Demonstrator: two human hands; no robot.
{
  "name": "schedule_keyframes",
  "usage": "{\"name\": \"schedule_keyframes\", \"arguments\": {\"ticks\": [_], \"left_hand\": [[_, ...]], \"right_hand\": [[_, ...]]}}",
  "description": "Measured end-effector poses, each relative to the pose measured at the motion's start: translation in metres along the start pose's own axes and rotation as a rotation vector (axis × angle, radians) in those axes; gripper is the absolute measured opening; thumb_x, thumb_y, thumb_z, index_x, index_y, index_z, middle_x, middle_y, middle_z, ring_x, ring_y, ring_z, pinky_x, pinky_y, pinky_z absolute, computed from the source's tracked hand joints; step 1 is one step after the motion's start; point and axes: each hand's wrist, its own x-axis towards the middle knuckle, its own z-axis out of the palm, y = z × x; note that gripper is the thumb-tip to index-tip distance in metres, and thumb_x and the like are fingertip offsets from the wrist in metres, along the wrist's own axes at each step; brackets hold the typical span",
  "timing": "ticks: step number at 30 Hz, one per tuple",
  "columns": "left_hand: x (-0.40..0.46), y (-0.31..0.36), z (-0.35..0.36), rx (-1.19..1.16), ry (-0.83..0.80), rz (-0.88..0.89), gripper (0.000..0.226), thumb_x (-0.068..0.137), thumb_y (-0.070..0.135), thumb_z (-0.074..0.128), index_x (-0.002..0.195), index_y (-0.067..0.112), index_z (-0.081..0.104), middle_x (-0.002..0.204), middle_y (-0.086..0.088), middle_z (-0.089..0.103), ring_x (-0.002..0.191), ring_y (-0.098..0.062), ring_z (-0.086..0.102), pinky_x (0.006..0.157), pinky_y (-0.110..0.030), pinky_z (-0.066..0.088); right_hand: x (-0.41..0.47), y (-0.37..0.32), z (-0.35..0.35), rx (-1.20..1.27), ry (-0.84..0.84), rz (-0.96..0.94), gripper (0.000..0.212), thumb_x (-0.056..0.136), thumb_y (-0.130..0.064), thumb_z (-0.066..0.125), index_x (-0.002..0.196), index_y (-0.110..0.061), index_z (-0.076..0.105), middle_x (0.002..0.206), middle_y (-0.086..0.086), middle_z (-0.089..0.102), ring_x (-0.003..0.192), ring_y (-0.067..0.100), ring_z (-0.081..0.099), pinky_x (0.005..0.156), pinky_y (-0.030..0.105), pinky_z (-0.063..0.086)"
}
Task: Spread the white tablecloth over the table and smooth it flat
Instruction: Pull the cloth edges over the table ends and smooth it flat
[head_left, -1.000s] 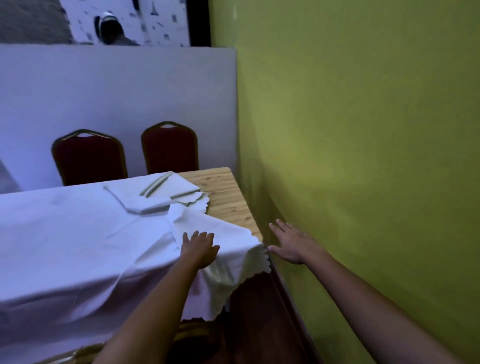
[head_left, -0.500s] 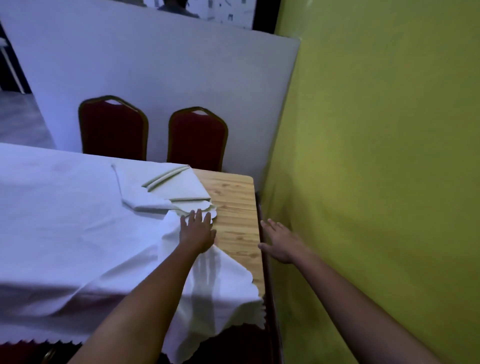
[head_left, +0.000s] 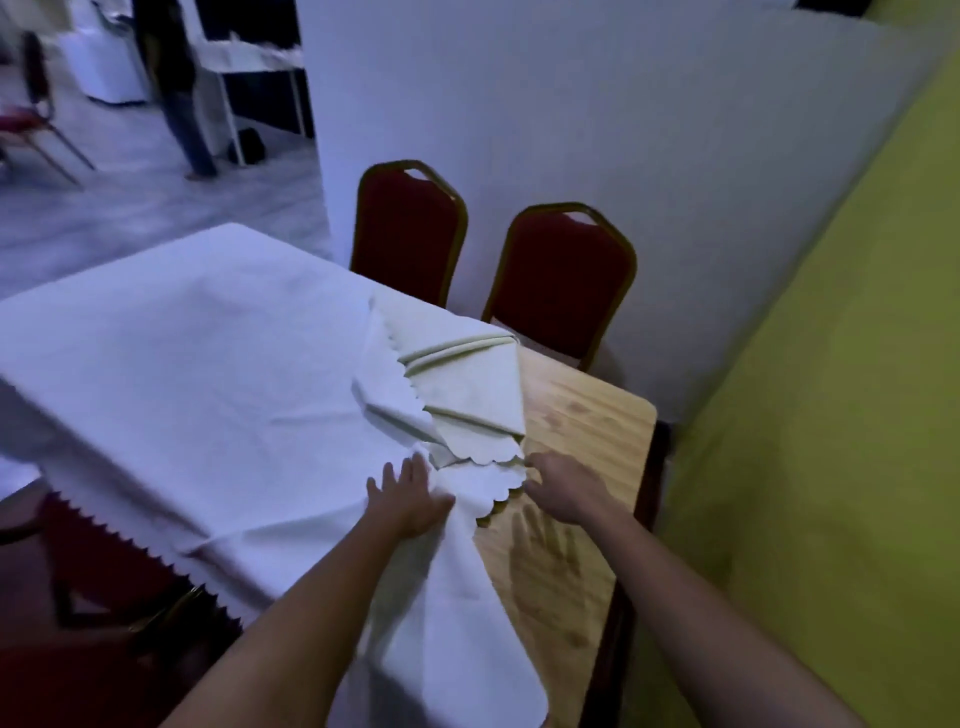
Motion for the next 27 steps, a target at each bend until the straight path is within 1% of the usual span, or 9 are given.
{"name": "schedule_keyframes", "arguments": {"ticks": [8,12,14,16,18,20,21,23,27], "left_hand": [[0.035,0.013,0.011,0.053,-0.104,-0.237,0.114,0.082,0.067,0.052,0.150,0.009,-0.019,0.161,-0.007,-0.022,0.149,-0.032,-0.011,0.118,-0.055,0.008],[0.045,0.011,0.017,0.097,-0.180,-0.286,0.116,0.082,0.068,0.051,0.149,0.009,-0.023,0.159,-0.006,-0.028,0.148,-0.032,-0.018,0.118,-0.057,0.005],[0.050,0.011,0.017,0.106,-0.240,-0.320,0.117,0.082,0.068,0.051,0.148,0.009,-0.026,0.157,-0.006,-0.033,0.147,-0.032,-0.022,0.117,-0.058,0.004],[0.052,0.012,0.016,0.131,-0.265,-0.335,0.119,0.082,0.068,0.051,0.147,0.008,-0.028,0.155,-0.007,-0.035,0.146,-0.033,-0.023,0.117,-0.059,0.005],[0.053,0.015,0.015,0.134,-0.273,-0.354,0.119,0.082,0.067,0.052,0.146,0.007,-0.028,0.155,-0.007,-0.036,0.146,-0.033,-0.024,0.117,-0.059,0.006],[0.052,0.017,0.015,0.128,-0.285,-0.375,0.119,0.083,0.066,0.053,0.146,0.007,-0.029,0.155,-0.007,-0.036,0.146,-0.033,-0.024,0.117,-0.059,0.006],[0.052,0.019,0.014,0.127,-0.295,-0.382,0.118,0.083,0.065,0.053,0.146,0.007,-0.029,0.154,-0.007,-0.037,0.146,-0.033,-0.025,0.117,-0.059,0.005],[0.051,0.022,0.012,0.127,-0.297,-0.387,0.117,0.084,0.063,0.053,0.146,0.007,-0.029,0.154,-0.007,-0.037,0.146,-0.033,-0.025,0.117,-0.058,0.004],[0.050,0.023,0.008,0.125,-0.293,-0.398,0.118,0.084,0.063,0.054,0.146,0.006,-0.028,0.155,-0.007,-0.035,0.147,-0.033,-0.023,0.117,-0.058,0.005]], "right_hand": [[0.121,-0.028,-0.014,0.326,0.092,-0.354,0.035,0.093,-0.014,0.049,0.127,-0.009,0.057,0.128,0.013,0.060,0.118,0.029,0.055,0.096,0.035,0.042],[0.163,-0.071,-0.011,0.733,0.163,-0.239,0.036,0.088,-0.007,0.052,0.124,-0.003,0.057,0.123,0.016,0.062,0.115,0.030,0.057,0.095,0.031,0.041],[0.178,-0.089,-0.006,0.874,0.059,-0.141,0.048,0.089,-0.016,0.056,0.134,-0.003,0.045,0.133,0.018,0.055,0.123,0.033,0.051,0.095,0.032,0.040],[0.186,-0.100,0.003,0.864,-0.102,-0.147,0.074,0.088,-0.028,0.063,0.147,-0.005,0.024,0.144,0.020,0.044,0.133,0.033,0.043,0.099,0.033,0.038],[0.191,-0.104,0.012,0.862,-0.187,-0.137,0.087,0.086,-0.030,0.067,0.150,-0.005,0.014,0.145,0.017,0.044,0.133,0.030,0.044,0.098,0.032,0.038],[0.198,-0.104,0.020,0.932,-0.217,-0.082,0.067,0.083,-0.022,0.067,0.141,-0.007,0.035,0.118,0.011,0.058,0.113,0.026,0.056,0.084,0.030,0.042],[0.202,-0.104,0.022,0.969,-0.238,-0.090,0.044,0.081,-0.016,0.065,0.122,-0.008,0.053,0.096,0.008,0.058,0.095,0.023,0.058,0.075,0.031,0.041],[0.207,-0.101,0.022,1.029,-0.231,-0.139,0.005,0.078,-0.009,0.062,0.081,-0.005,0.062,0.072,0.008,0.049,0.074,0.018,0.047,0.065,0.030,0.035],[0.208,-0.084,-0.004,1.284,-0.126,-0.048,0.013,0.084,-0.014,0.058,0.071,-0.015,0.058,0.063,0.002,0.046,0.055,0.015,0.038,0.048,0.023,0.029]]}}
